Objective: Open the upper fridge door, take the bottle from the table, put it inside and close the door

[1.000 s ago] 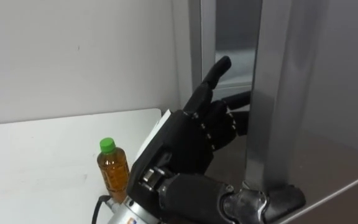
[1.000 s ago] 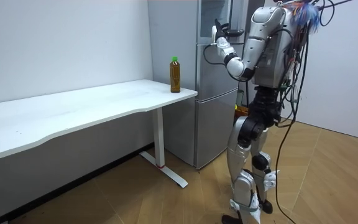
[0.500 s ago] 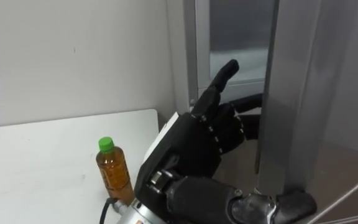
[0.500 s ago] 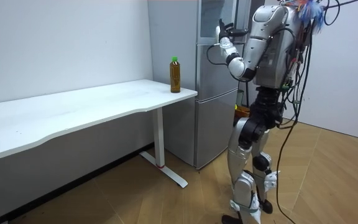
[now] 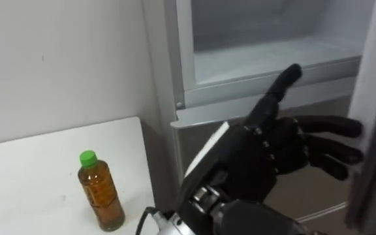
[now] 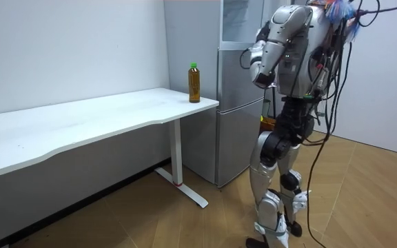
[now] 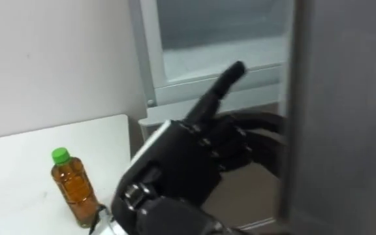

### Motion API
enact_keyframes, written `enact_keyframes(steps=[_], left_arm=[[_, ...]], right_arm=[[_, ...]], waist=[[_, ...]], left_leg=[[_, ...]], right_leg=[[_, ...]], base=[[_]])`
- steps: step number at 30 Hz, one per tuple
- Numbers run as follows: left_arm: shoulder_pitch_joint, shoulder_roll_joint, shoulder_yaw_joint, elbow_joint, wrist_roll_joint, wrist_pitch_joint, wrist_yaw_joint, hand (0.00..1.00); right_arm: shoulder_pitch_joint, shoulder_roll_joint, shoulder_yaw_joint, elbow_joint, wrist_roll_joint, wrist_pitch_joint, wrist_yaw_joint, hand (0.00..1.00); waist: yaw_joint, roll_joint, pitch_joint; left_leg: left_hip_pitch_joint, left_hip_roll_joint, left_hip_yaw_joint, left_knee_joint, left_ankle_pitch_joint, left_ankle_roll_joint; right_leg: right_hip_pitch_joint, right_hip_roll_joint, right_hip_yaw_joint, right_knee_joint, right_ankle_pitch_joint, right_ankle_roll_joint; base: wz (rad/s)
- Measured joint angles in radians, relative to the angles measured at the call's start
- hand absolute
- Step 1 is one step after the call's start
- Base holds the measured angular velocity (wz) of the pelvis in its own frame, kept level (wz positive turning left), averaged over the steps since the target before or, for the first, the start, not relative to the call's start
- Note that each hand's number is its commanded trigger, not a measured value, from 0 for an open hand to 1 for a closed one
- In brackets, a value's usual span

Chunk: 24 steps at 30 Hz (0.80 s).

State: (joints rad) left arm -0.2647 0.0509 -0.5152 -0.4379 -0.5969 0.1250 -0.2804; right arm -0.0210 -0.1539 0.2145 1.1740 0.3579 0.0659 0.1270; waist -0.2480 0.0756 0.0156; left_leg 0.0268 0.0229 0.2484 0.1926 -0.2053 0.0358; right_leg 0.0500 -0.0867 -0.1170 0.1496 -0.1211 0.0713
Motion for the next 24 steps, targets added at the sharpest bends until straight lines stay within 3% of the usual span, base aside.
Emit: enact_keyframes(steps=[6,9,24], left_arm=[[-0.065,0.0,-0.069,0.036,0.001,0.063,-0.086,0.0],[-0.066,0.0,-0.075,0.055,0.002,0.086,-0.103,0.0],[-0.067,0.0,-0.075,0.056,0.002,0.089,-0.123,0.0]], right_arm=[[-0.006,-0.003,0.0,-0.004,0.01,0.0,0.01,0.0],[-0.006,-0.005,0.0,-0.001,0.031,0.001,0.018,0.0],[-0.008,-0.005,0.0,0.004,0.032,0.0,0.029,0.0]], waist=[[-0.027,0.009,-0.0004],[-0.027,0.008,0.0001],[-0.025,-0.011,0.0035]], left_leg=[[0.003,0.001,0.03,-0.007,0.001,-0.005],[0.012,0.002,0.047,-0.005,0.001,-0.006],[0.018,0.0,0.051,-0.014,0.001,-0.007]], right_leg=[[-0.017,0.005,0.015,0.0,-0.001,-0.002],[-0.018,0.008,0.03,0.0,-0.002,-0.006],[-0.015,0.008,0.034,-0.014,-0.006,-0.006]], base=[[-0.19],[-0.14],[-0.01]])
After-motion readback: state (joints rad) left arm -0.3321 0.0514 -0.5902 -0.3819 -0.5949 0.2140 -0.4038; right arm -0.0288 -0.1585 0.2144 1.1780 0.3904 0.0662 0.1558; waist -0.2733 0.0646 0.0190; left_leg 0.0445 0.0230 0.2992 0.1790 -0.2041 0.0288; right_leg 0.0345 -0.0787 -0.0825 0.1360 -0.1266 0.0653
